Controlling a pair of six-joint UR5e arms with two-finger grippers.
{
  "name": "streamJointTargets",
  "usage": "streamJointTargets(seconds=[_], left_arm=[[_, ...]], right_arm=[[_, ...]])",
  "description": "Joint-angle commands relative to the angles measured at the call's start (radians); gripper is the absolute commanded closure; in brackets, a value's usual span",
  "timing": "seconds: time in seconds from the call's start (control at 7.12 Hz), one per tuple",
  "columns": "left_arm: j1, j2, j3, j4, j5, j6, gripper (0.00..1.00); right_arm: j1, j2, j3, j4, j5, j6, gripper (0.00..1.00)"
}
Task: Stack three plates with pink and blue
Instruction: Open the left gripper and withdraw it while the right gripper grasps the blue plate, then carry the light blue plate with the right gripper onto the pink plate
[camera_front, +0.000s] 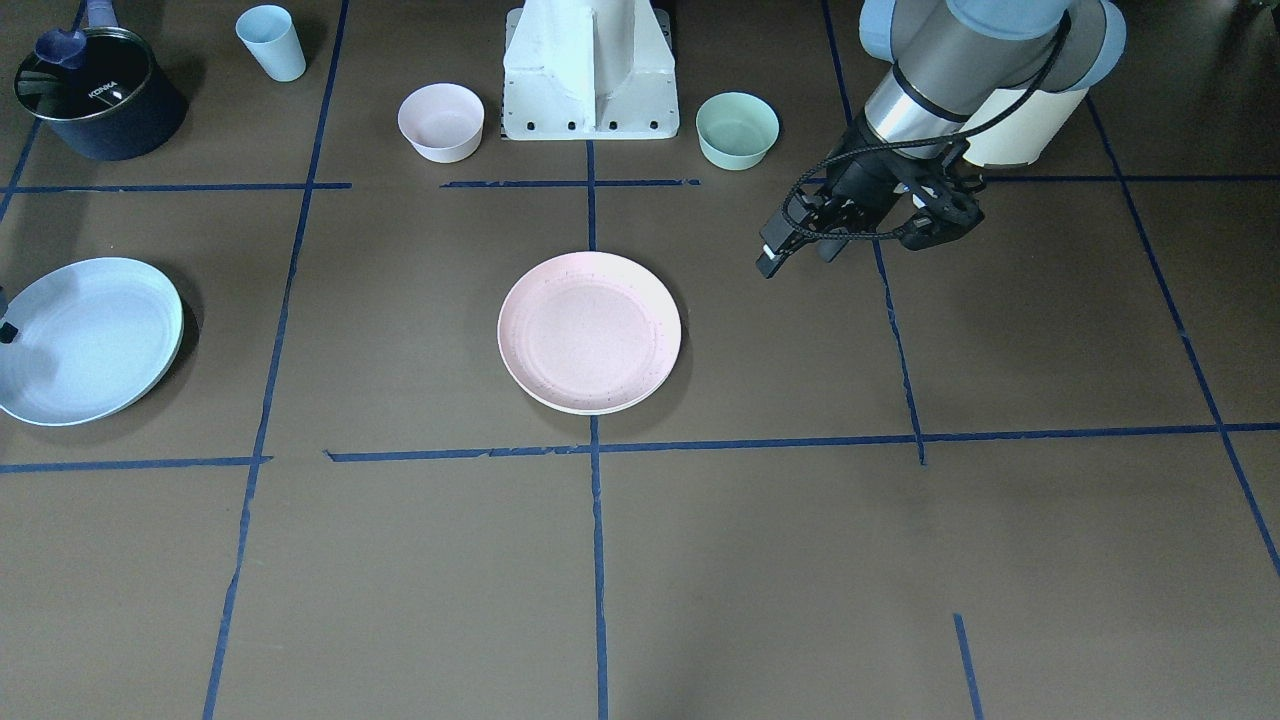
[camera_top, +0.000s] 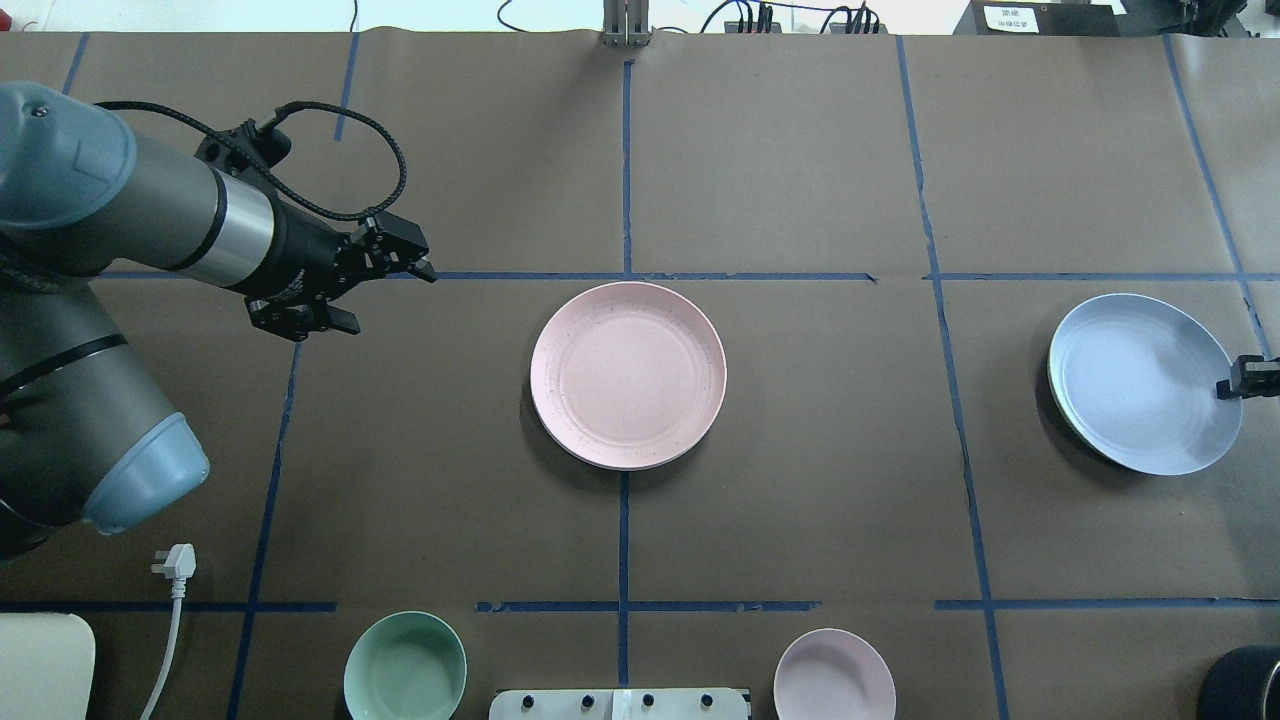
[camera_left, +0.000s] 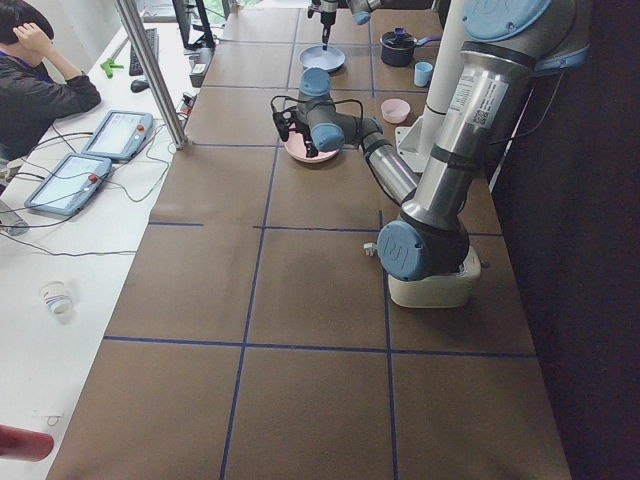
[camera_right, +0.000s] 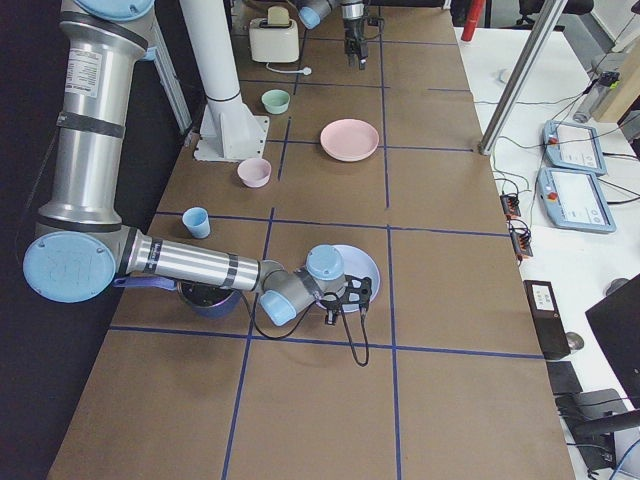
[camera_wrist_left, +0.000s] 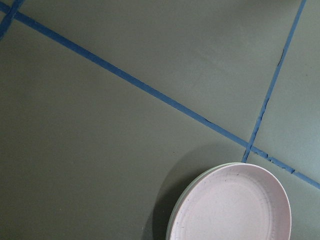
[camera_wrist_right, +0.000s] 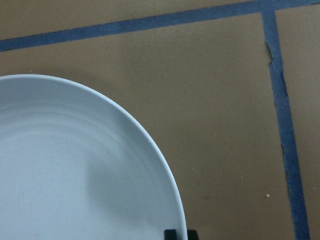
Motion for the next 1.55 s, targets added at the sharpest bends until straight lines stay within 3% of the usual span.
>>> streamJointTargets(seconds=[0.0,0.14,0.42,0.7,0.84,1.12,1.4], left_arm=[[-0.042,0.131,-0.047,0.0,0.001,0.142,0.0],[-0.074,0.209,-0.064,0.0,0.006,0.222,0.0],[-0.156,0.326,-0.063,0.012,0.002,0.484,0.0],[-0.237,0.341,-0.074,0.168,-0.021,0.766,0.0],[-0.336,0.341,-0.064,0.242,-0.081,0.956,0.0],[-0.47,0.344,0.032,0.27,-0.171,1.156,0.0],[-0.593,0.344,0.126,0.27,-0.241,1.339,0.0]], right_arm=[[0.1,-0.002,0.053,0.009,0.15,-0.004,1.0],[0.165,0.0,0.103,0.009,0.236,0.002,1.0],[0.202,0.015,0.223,-0.012,0.274,0.009,1.0],[0.204,0.138,0.303,-0.113,0.289,0.15,1.0],[0.177,0.188,0.315,-0.139,0.288,0.16,1.0],[0.07,0.312,0.355,-0.274,0.274,0.252,1.0],[-0.074,0.441,0.45,-0.5,0.117,0.32,1.0]])
